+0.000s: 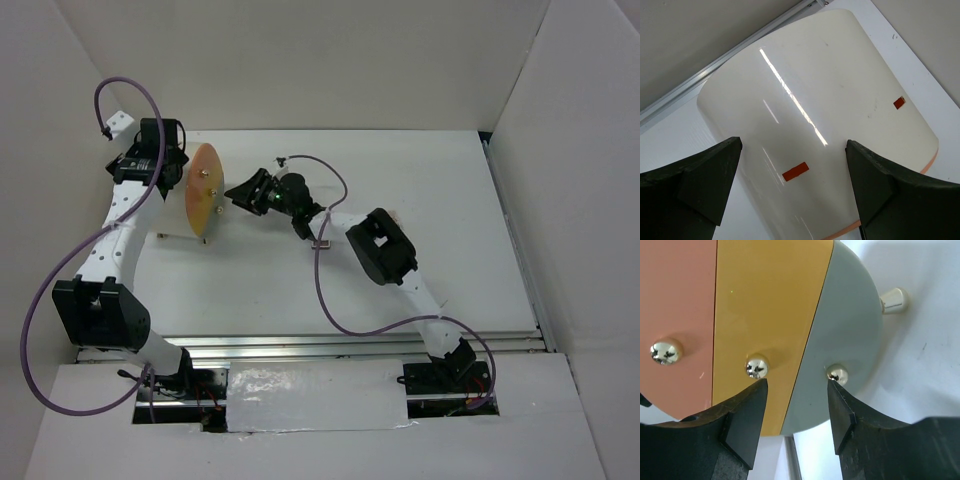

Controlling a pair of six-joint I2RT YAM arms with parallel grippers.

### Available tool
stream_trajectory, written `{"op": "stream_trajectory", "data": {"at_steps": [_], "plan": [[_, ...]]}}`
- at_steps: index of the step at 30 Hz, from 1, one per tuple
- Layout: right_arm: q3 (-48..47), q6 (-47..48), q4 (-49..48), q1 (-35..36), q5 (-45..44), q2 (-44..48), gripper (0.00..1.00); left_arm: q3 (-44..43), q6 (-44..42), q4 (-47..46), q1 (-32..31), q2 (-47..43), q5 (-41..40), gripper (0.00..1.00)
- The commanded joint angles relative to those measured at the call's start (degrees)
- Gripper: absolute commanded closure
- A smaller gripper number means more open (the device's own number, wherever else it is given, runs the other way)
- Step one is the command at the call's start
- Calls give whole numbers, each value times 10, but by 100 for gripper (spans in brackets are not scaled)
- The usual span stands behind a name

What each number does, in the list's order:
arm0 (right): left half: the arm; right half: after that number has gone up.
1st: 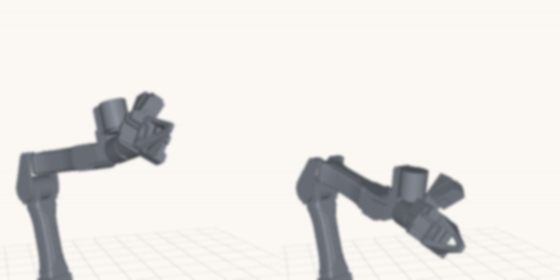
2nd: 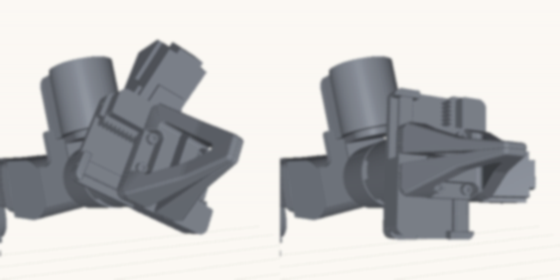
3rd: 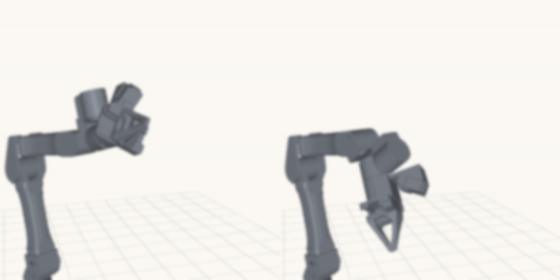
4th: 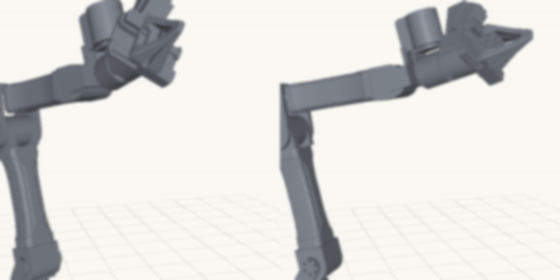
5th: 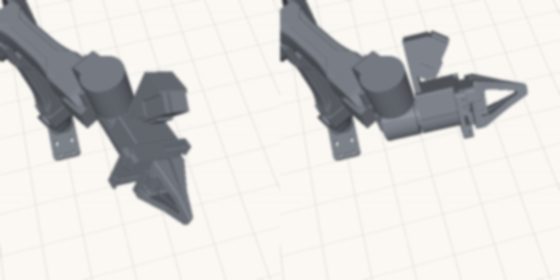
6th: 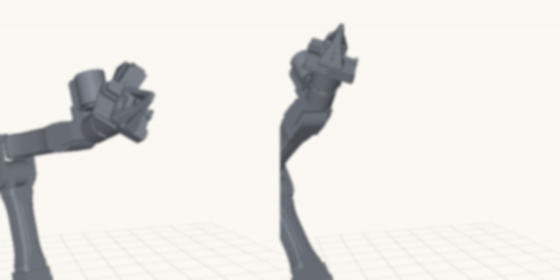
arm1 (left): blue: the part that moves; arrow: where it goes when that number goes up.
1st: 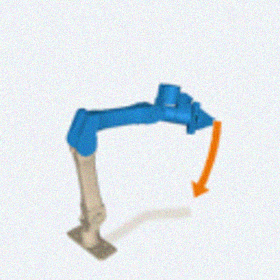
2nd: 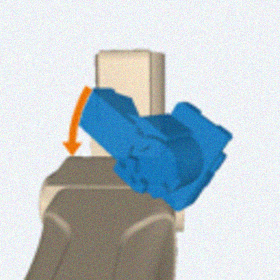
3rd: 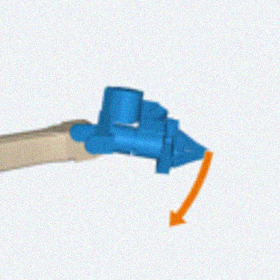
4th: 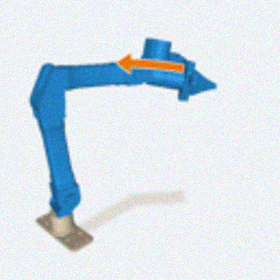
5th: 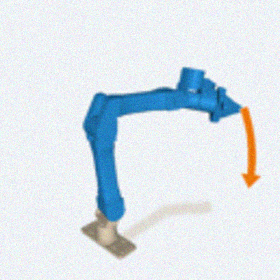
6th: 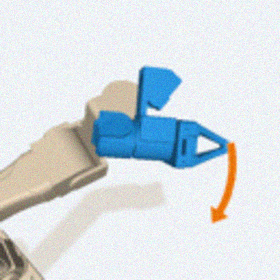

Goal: Organize the makeup

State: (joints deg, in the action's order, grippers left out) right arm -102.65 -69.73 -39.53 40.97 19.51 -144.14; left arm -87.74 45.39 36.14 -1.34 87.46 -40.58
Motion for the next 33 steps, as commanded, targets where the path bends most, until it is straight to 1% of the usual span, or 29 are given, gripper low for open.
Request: {"op": "stream_trajectory", "data": {"at_steps": [1,12,19,24,30,33], "plan": [[-47,-15,-10,0,8,-34,41,5,3,4,-3,-19,-3,0],[-113,-54,2,8,20,-95,42,4,9,4,-3,-19,8,1],[-183,-86,46,13,19,-135,43,4,11,4,-3,-19,12,1],[-189,-114,44,14,18,-146,44,5,11,2,-3,-19,13,1],[-229,-120,60,19,24,-169,44,4,13,3,-3,-18,13,1],[-234,-124,59,24,21,-173,45,4,12,2,-3,-17,14,1]]}}
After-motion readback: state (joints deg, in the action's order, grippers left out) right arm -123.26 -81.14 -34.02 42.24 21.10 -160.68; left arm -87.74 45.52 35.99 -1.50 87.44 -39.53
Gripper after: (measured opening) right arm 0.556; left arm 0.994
